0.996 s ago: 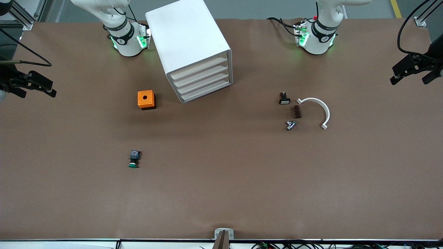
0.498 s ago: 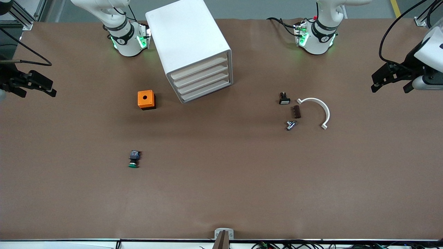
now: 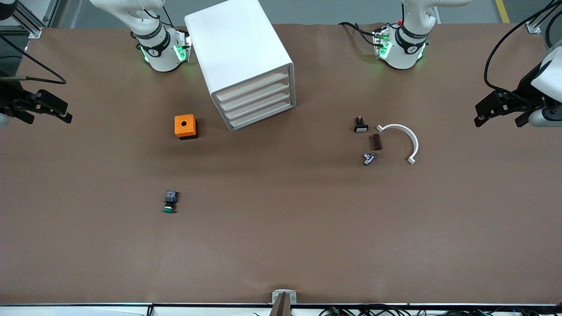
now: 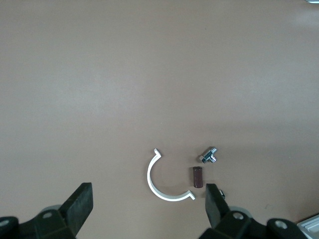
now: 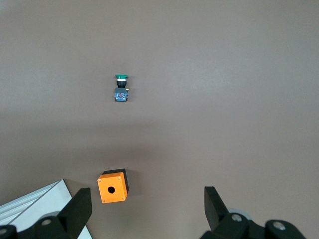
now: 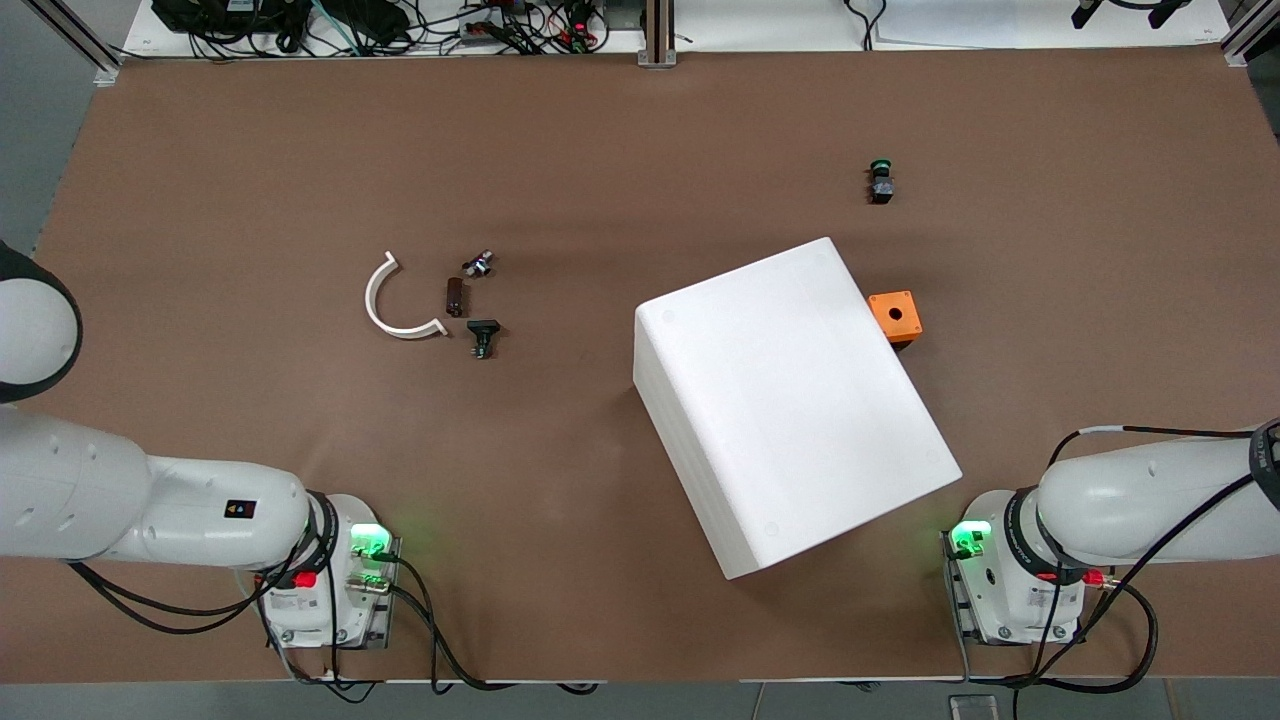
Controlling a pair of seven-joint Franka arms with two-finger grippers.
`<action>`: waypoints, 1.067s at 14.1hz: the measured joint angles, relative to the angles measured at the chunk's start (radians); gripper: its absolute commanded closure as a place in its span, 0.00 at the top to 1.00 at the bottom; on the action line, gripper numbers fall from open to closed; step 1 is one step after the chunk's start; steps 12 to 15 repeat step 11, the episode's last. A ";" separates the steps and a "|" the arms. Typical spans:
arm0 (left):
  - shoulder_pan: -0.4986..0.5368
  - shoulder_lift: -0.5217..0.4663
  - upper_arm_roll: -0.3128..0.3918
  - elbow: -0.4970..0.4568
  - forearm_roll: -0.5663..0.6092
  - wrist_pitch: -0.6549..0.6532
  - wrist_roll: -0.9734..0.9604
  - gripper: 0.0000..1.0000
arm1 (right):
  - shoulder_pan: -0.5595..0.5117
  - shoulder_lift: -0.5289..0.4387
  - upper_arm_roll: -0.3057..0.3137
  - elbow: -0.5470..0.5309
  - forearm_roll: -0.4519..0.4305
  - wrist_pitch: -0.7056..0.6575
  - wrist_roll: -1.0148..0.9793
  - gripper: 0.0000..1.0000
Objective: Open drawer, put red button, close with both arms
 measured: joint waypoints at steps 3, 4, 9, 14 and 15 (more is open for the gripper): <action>0.001 0.002 0.000 0.000 0.000 -0.002 0.000 0.99 | -0.001 0.000 0.000 -0.001 0.000 0.000 0.034 1.00; 0.001 0.003 0.000 0.000 0.000 -0.002 0.000 0.99 | -0.001 0.000 0.000 -0.001 0.000 0.000 0.038 1.00; 0.001 0.006 0.000 0.000 0.000 -0.002 0.000 0.99 | -0.001 0.000 0.000 -0.002 0.000 -0.001 0.043 1.00; 0.001 0.006 0.000 0.000 0.000 -0.002 0.000 0.99 | -0.001 0.000 0.000 -0.002 0.001 -0.001 0.043 1.00; 0.001 0.006 0.000 0.000 0.000 -0.002 0.000 0.99 | -0.001 0.000 0.000 -0.002 0.001 -0.001 0.043 1.00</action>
